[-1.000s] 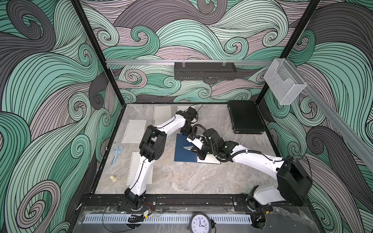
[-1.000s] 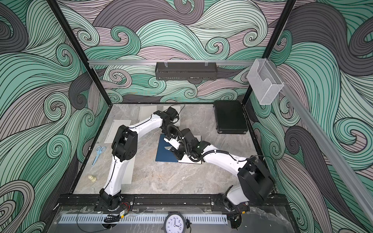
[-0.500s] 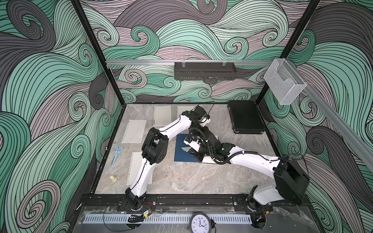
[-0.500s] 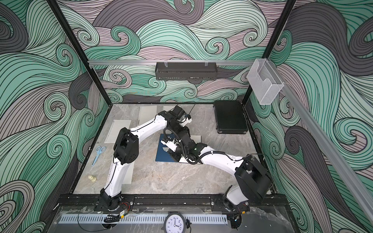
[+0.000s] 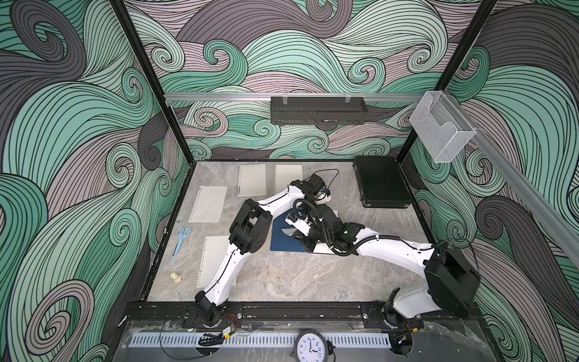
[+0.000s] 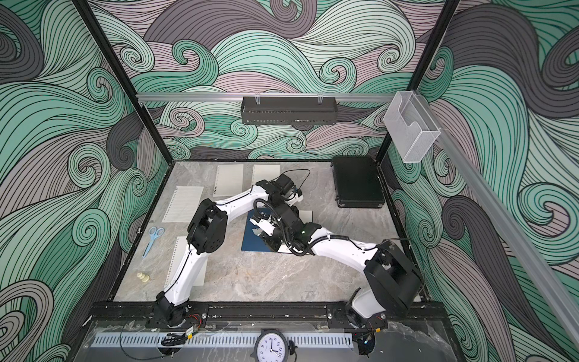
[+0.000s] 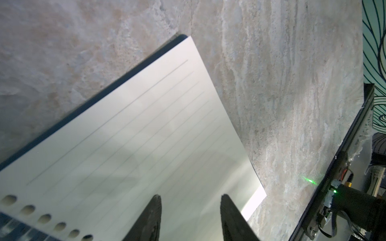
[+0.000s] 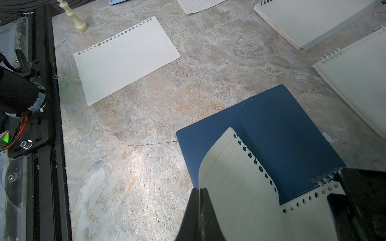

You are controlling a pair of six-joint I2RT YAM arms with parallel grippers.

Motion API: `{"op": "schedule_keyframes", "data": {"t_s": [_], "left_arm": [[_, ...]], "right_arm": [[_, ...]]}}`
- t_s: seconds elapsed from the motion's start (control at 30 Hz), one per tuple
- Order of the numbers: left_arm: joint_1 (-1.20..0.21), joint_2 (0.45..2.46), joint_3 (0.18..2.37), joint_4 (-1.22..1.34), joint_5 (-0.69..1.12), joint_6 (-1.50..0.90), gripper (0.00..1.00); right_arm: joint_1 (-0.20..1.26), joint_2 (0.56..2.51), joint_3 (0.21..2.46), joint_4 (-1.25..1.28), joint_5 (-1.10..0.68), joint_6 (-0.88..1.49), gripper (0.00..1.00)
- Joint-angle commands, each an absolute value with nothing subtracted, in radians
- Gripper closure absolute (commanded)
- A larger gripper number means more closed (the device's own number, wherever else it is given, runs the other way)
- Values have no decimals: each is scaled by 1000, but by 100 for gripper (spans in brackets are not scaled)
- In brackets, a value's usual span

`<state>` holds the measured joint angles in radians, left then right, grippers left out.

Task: Tear off pages from different notebooks
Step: Tear off the paper from the notebook.

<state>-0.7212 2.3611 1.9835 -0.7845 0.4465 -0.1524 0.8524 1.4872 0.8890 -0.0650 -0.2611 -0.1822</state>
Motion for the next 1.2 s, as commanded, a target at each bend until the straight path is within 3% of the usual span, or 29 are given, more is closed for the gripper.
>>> {"op": "schedule_keyframes", "data": {"t_s": [0.0,0.33,0.63,0.93,1.17], "left_arm": [[-721,2394,2015,-793,462,-162,54],[-716,2454,2018,-833,443,-191,57],[-711,2507,2014,-868,400,-206,60],[-708,2444,1987,-838,415,-215,61],[-592,2196,1950,-845,326,-206,60]], "right_arm": [[865,1482,881,-68,-250,-192,100],[931,1431,855,-76,-220,-148,100],[1274,1325,853,-4,-260,-44,100],[1279,1334,858,15,-113,-41,100],[1246,1435,934,118,-88,16,100]]}}
